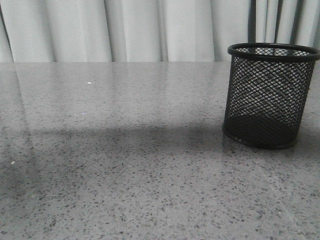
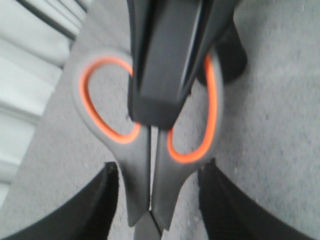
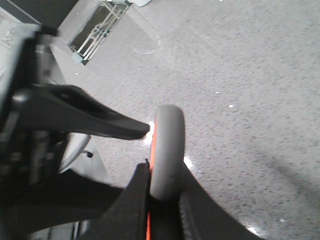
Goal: Put scissors into bucket
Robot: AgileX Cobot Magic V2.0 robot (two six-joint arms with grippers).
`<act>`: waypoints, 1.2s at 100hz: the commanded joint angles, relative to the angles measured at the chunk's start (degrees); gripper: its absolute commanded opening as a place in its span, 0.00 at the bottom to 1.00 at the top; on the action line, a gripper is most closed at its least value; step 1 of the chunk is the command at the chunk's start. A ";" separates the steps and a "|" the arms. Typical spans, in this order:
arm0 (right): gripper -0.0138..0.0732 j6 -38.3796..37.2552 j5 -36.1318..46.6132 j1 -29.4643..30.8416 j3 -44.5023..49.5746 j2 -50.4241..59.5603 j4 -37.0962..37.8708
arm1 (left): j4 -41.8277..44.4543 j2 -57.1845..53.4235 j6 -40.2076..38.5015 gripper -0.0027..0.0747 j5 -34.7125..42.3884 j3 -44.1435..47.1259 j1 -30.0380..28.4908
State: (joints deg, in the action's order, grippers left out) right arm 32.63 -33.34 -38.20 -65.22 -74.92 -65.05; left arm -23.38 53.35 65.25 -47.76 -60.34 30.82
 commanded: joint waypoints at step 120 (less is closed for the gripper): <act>0.09 -24.99 -41.35 19.59 -21.20 16.41 55.74 | -4.25 -17.97 -6.24 0.01 8.24 -0.97 0.48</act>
State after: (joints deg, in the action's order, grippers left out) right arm 8.04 -72.91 -19.02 -84.66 -58.80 -9.59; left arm -25.33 35.06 59.91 -43.88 -60.59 30.82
